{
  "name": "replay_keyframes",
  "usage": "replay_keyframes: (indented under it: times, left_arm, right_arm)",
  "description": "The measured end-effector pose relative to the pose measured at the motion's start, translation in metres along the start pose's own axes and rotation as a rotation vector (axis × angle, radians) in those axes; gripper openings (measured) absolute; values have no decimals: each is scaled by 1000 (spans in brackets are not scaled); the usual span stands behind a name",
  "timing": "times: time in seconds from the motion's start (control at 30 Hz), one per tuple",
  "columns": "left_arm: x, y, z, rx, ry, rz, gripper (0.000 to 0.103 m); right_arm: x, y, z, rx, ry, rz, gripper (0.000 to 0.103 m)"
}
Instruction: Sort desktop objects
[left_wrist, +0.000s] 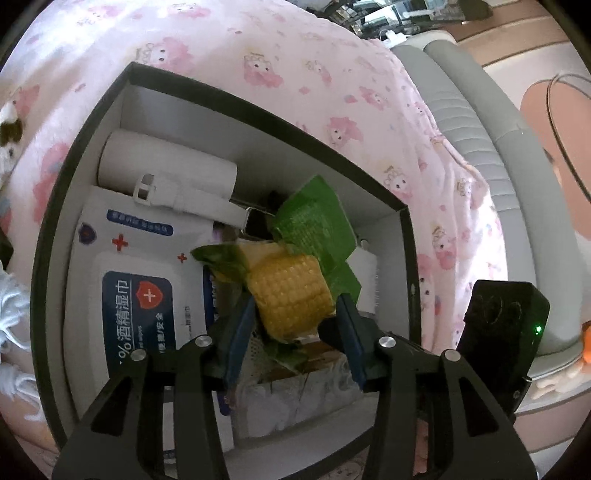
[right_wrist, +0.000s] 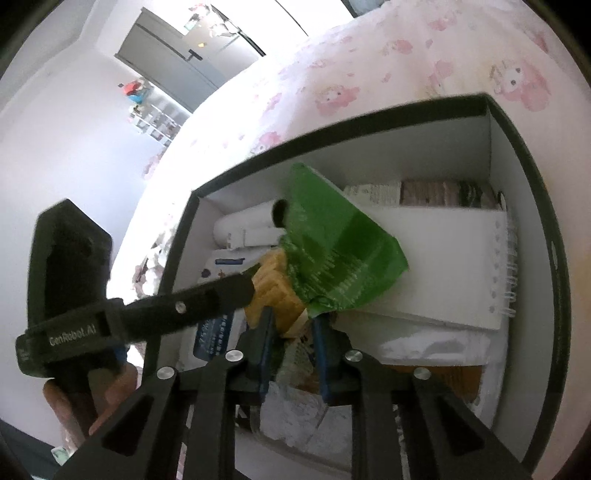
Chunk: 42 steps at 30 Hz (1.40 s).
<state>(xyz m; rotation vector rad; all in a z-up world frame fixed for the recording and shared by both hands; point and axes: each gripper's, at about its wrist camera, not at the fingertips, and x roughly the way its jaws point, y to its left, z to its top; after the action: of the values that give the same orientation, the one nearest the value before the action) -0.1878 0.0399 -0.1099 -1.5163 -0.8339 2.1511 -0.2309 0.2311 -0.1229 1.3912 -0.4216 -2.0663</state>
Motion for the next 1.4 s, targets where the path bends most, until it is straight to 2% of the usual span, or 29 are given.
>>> replay_keyframes:
  times: [0.07, 0.13, 0.23, 0.33, 0.47, 0.67, 0.73, 0.8, 0.87, 0.93, 1.03, 1.07, 1.2, 1.3, 1.4]
  left_arm:
    - [2, 5, 1, -43, 1, 9, 46]
    - [8, 13, 3, -100, 20, 8, 50]
    - [20, 24, 7, -176, 58, -49, 55]
    - [34, 28, 10, -217, 82, -59, 55]
    - [33, 17, 12, -171, 57, -27, 54]
    - [1, -17, 0, -30, -87, 99, 54]
    - [-7, -28, 0, 23, -125, 142, 54]
    - [-7, -34, 4, 89, -152, 226, 54]
    - [1, -39, 7, 147, -156, 334, 54]
    - [7, -45, 6, 185, -156, 384, 54]
    - [18, -57, -8, 279, -149, 501, 54]
    - [22, -60, -12, 298, -140, 516, 54]
    - [39, -72, -18, 330, -84, 451, 54]
    - [40, -70, -19, 315, -63, 361, 54]
    - [40, -60, -19, 300, -41, 346, 54]
  right_arm:
    - [1, 0, 0, -5, 6, -7, 14]
    - [3, 0, 0, -9, 17, -38, 14]
    - [6, -3, -3, -4, 34, -78, 14]
    - [10, -10, -3, 23, 57, -74, 14]
    - [9, -10, -2, 22, 46, -52, 14]
    - [-1, -3, -1, 1, 13, 3, 14]
    - [-6, -1, 1, -6, -1, -7, 14]
    - [-11, -6, 2, 13, 2, -41, 14]
    - [-23, -19, 1, 51, -29, -81, 14]
    - [-36, -30, 0, 73, -67, -101, 14]
    - [-55, -40, -1, 112, -137, -77, 15]
    - [-59, -40, 0, 115, -160, -64, 15]
    - [-66, -27, 1, 82, -220, -23, 15]
    - [-57, -20, -2, 52, -178, -41, 14]
    - [-47, -23, -4, 71, -136, -80, 15]
